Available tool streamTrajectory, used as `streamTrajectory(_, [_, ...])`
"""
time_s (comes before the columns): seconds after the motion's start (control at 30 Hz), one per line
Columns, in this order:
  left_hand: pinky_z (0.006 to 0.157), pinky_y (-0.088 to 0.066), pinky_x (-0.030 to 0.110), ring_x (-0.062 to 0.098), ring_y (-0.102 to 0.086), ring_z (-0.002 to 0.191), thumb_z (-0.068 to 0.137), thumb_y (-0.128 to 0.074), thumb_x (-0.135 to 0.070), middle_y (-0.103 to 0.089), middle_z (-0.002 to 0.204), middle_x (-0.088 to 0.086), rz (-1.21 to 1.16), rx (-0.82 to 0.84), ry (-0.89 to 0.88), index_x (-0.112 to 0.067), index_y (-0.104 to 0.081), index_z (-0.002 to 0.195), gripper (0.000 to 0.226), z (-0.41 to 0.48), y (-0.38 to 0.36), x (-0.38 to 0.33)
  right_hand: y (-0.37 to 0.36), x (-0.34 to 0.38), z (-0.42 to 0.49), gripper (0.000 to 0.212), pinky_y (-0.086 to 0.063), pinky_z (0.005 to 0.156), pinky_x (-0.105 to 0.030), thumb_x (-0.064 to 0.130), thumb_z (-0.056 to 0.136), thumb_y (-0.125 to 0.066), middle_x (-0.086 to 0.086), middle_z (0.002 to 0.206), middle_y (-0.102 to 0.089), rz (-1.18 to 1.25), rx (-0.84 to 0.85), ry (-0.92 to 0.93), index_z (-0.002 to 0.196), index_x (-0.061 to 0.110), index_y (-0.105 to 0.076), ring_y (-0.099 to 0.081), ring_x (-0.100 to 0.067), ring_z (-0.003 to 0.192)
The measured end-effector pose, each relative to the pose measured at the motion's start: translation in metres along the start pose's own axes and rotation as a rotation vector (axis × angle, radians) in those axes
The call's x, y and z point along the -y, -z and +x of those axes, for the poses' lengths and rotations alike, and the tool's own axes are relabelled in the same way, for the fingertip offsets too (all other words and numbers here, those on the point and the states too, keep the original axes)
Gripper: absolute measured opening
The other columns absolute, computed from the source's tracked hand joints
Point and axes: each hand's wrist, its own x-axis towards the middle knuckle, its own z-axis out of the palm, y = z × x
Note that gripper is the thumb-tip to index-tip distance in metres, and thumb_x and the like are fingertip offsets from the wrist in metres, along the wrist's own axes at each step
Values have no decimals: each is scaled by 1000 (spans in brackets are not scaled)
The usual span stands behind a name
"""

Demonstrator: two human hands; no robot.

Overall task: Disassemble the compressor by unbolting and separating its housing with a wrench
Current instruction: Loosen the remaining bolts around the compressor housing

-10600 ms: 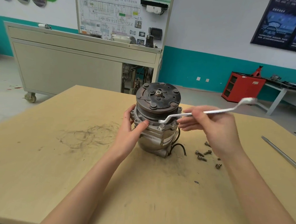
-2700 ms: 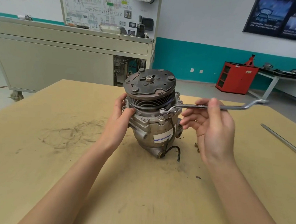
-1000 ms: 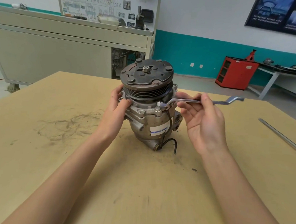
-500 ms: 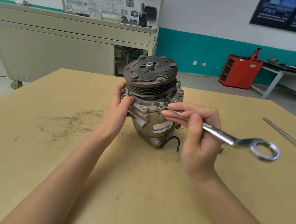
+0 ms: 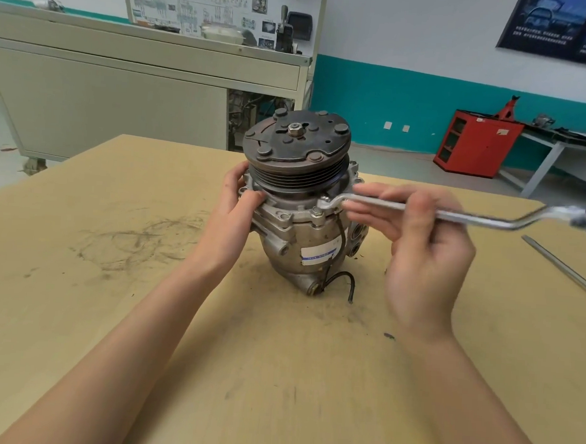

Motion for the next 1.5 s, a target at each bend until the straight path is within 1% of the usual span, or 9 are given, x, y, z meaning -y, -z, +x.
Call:
streamTrajectory(0.17, [65,-42,2,-22,-53,87,79,-40,-36,-49,123,-23,-7,-2,-1,-28,-35,142,64,0,1,0,-8,-4,-20,24,-57,76,-43,29,102,-39,-7,103,-64,-281,148,259,103,8,-52,-68,-27,93])
streamTrajectory(0.37, [71,-43,10,-8,-53,99,79,-40,-37,-49,132,-13,-13,0,-5,-30,-35,142,63,0,1,1,-13,-10,-31,22,-55,74,-23,23,103,-36,-16,101,-65,-448,199,462,94,6,-48,-70,-22,86])
streamTrajectory(0.57, [70,-42,5,-12,-51,101,99,-38,-24,-46,137,-14,13,11,1,-32,-31,144,46,0,4,4,-14,-8,-25,16,-55,75,-38,11,98,-32,-9,100,-61,-105,70,147,91,17,-44,-68,-22,85])
streamTrajectory(0.73, [65,-40,-2,-27,-50,84,101,-37,-20,-45,113,-34,18,3,17,-32,-31,143,44,-1,2,1,0,-9,-5,22,-54,70,-35,11,97,-27,-9,86,-70,151,-34,-164,87,7,-46,-68,-31,77])
streamTrajectory(0.9, [67,-39,-3,-27,-49,87,101,-36,-21,-44,113,-34,32,1,24,-33,-32,141,43,-1,1,0,13,-14,38,30,-56,61,-28,15,100,-28,-12,76,-72,308,109,-486,82,5,-49,-70,-26,67])
streamTrajectory(1.03, [68,-41,0,-25,-49,90,101,-35,-21,-45,118,-29,40,10,32,-33,-31,141,42,-2,1,-1,10,-14,48,35,-55,57,-23,19,104,-28,-15,77,-72,382,34,-646,81,6,-51,-70,-23,64])
streamTrajectory(1.2, [65,-41,1,-22,-52,81,100,-36,-22,-47,119,-26,39,17,23,-31,-33,141,42,0,2,0,11,1,22,37,-56,63,-25,28,102,-35,-10,82,-74,164,-91,-248,85,5,-58,-72,-25,73])
streamTrajectory(1.4, [60,-40,1,-20,-52,72,79,-40,-38,-51,116,-23,28,3,10,-30,-36,140,62,0,2,-1,-2,1,-9,27,-58,71,-40,30,100,-43,-10,99,-66,-291,159,273,96,8,-58,-70,-27,85])
streamTrajectory(1.5, [60,-40,1,-19,-53,74,83,-40,-35,-51,118,-17,29,1,3,-28,-35,142,59,-1,2,0,-1,-7,-17,27,-58,71,-33,25,101,-43,-17,99,-66,-496,229,492,96,3,-57,-70,-25,86])
